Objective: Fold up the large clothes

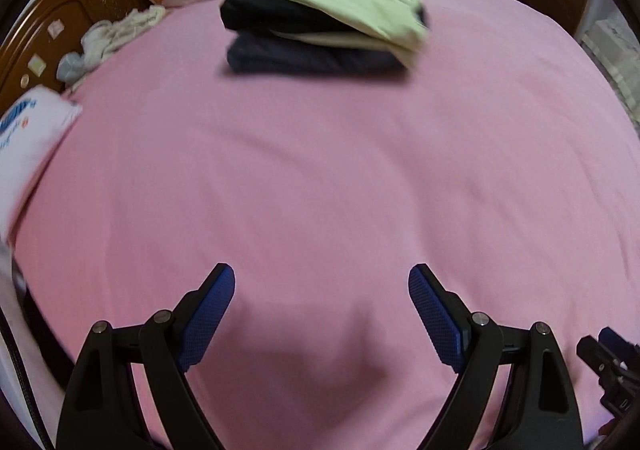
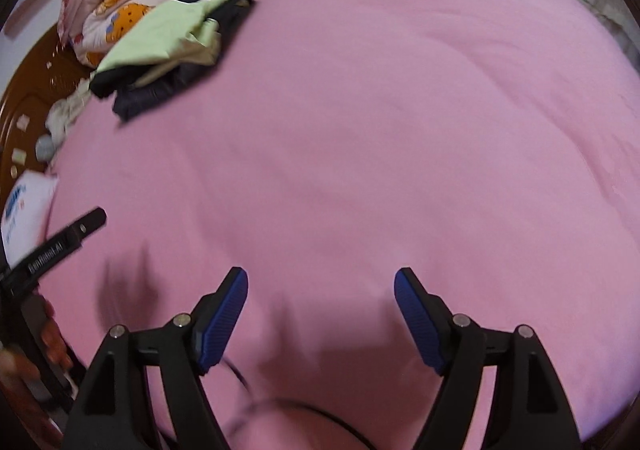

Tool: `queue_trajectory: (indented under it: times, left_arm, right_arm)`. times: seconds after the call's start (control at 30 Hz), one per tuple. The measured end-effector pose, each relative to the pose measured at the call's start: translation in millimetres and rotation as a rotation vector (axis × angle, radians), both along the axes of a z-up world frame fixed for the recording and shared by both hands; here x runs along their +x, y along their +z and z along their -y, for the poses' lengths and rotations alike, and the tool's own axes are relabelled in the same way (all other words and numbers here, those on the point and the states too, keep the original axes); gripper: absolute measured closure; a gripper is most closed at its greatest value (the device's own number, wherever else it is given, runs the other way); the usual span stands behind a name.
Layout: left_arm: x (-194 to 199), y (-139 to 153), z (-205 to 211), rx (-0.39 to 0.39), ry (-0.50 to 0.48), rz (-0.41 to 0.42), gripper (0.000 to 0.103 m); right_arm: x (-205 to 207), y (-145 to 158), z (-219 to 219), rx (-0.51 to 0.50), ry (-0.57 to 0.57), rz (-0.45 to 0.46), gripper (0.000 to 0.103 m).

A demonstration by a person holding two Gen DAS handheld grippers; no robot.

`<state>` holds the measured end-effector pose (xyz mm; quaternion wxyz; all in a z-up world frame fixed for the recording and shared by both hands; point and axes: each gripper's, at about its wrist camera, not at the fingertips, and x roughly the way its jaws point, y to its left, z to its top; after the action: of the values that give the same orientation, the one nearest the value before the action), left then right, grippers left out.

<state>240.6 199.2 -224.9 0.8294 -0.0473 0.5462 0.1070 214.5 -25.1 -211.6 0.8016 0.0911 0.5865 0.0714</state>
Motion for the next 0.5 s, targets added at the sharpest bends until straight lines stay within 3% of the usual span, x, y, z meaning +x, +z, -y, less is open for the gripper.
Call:
queue_trajectory:
  times: [0.17,0.27,0.5]
  left_arm:
    - [-76.4,26.4,63.4,-0.045,0.02,-0.045,0.015]
    - [-111.3,52.5,94.0,-0.078,0.01,-0.023,0.015]
    - [-170.0,124.0,167.9,-0.039,-0.083,0.007,0.015]
  right_arm:
    - [-99.2,26.8,90.0,-0.071,-0.063,-0.049,0.025]
    - [-145.7,48.4,138.0,-0.063,-0.14,-0.042,0.024]
    - [-187.0,98.8,206.0,-0.068,-0.228,-0.01,0.021]
